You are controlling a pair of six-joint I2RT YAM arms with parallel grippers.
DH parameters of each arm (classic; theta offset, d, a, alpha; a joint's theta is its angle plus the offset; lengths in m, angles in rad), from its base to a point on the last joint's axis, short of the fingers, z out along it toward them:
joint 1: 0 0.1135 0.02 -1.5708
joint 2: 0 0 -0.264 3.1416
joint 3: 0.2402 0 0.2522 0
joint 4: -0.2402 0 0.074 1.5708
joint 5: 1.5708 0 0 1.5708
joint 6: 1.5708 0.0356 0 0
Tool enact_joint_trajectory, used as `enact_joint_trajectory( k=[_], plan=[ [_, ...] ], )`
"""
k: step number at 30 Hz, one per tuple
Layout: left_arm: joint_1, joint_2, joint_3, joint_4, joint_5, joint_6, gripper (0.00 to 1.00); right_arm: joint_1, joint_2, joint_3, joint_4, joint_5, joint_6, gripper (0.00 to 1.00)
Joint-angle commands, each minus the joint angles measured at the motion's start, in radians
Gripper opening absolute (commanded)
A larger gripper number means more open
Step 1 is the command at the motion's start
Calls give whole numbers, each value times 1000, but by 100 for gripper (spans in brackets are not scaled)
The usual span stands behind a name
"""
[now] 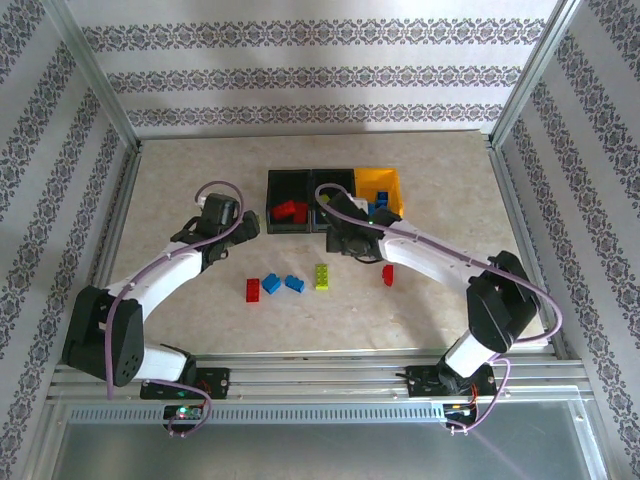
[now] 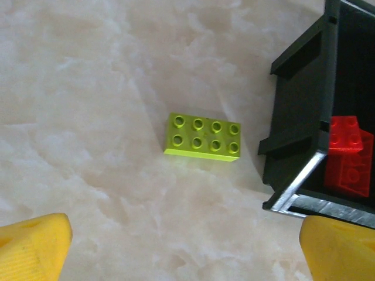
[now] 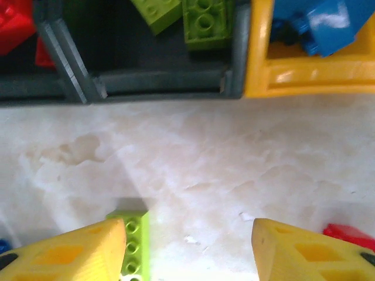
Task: Sort the legos into containers by color
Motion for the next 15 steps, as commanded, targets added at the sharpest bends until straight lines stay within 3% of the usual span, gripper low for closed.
enact_joint_trajectory(
  k=[1, 15],
  plan=[
    [26, -33, -23, 21, 22, -30, 100, 45, 64, 14, -14, -39, 66, 59],
    [67, -87, -75, 25, 44, -52, 100, 115, 249, 70, 13, -151, 87, 58]
  ],
)
